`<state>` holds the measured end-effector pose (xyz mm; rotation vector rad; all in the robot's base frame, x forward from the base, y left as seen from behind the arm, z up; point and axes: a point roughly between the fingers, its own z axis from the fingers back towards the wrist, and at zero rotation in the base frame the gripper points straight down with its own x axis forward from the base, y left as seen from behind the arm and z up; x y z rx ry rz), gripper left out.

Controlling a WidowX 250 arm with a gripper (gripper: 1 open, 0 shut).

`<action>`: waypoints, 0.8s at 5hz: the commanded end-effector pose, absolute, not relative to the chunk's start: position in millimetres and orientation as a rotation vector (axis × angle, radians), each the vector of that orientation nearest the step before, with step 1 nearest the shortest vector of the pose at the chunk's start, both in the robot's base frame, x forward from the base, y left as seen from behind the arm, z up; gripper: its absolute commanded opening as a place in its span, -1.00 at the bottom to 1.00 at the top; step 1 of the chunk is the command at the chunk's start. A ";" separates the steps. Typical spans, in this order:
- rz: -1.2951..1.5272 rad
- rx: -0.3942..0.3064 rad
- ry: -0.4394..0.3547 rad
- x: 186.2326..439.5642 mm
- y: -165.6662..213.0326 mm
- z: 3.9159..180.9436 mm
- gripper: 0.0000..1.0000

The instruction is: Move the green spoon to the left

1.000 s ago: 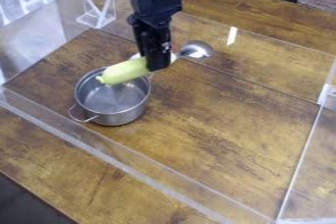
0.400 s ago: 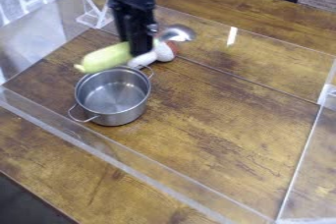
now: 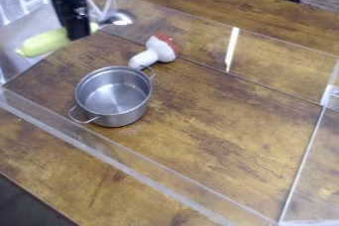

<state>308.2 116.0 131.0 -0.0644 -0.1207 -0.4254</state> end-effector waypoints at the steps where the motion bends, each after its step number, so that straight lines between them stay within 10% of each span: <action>1: -0.418 -0.053 -0.156 309.2 120.6 130.2 -1.00; 3: -0.469 -0.097 -0.151 319.5 136.1 74.1 -1.00; 4: -0.452 -0.116 -0.156 332.8 143.2 83.5 -1.00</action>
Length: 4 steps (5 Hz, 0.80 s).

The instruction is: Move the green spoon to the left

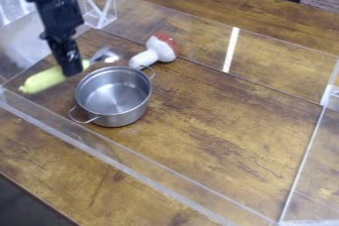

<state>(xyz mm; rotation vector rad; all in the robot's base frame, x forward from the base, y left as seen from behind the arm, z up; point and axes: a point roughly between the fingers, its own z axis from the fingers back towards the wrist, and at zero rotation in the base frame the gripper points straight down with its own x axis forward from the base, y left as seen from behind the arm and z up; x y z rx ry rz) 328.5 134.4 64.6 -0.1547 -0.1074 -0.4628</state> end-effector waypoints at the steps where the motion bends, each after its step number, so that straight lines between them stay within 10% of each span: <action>1: -0.432 -0.131 -0.165 347.3 148.3 97.9 -1.00; 4: -0.477 -0.225 -0.144 353.0 183.9 96.9 -1.00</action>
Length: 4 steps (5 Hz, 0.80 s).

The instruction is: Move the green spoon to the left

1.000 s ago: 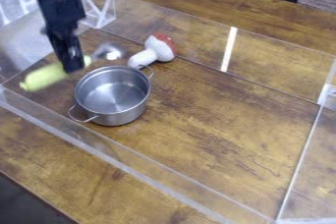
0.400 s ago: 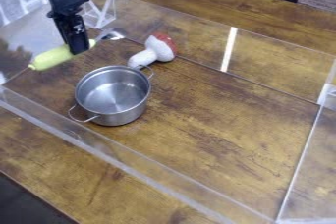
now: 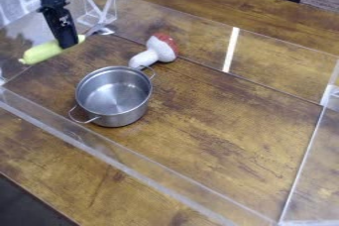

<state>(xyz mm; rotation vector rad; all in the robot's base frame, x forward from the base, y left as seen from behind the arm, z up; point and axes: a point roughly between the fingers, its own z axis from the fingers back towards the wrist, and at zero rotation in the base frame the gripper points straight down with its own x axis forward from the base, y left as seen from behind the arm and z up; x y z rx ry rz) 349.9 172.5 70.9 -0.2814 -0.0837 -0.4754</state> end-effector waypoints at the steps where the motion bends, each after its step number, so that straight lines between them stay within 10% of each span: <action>1: -0.452 -0.244 -0.144 358.0 184.5 83.5 -1.00; 2: -0.514 -0.261 -0.138 353.3 188.8 82.7 1.00; 3: -0.574 -0.269 -0.133 353.2 200.4 82.5 -1.00; 4: -0.567 -0.268 -0.137 358.2 199.8 89.6 -1.00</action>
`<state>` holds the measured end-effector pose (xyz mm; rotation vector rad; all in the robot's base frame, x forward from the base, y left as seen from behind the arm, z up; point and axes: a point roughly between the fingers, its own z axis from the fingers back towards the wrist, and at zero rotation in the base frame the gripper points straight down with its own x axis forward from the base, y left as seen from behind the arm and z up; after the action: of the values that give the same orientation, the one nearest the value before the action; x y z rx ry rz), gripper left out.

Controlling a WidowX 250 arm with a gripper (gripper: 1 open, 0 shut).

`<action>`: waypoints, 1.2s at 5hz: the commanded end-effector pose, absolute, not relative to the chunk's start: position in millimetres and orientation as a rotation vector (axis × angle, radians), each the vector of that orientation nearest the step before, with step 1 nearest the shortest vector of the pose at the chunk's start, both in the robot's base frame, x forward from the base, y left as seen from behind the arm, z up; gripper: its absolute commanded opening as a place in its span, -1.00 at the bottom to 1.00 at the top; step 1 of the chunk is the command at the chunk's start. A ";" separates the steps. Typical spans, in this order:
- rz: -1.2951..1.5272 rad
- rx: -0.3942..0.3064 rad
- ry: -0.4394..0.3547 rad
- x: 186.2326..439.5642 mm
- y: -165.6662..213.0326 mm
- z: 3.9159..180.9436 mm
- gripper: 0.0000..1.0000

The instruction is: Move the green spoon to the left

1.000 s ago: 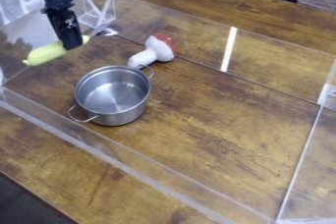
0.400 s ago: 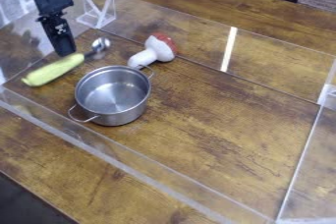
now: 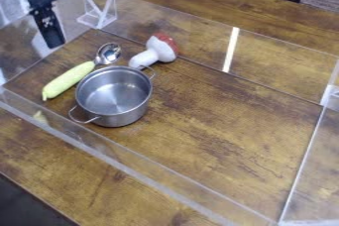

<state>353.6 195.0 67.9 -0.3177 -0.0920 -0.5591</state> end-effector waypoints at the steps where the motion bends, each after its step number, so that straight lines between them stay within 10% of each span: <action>1: -0.565 -0.283 -0.139 361.9 194.1 91.5 1.00; 4: -0.488 -0.291 -0.142 364.3 184.5 59.5 1.00; 5: -0.459 -0.286 -0.146 363.0 190.0 55.2 -1.00; 6: -0.522 -0.289 -0.137 359.4 193.5 55.7 -1.00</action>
<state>357.9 184.8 37.4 -0.3310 -0.1003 -0.5184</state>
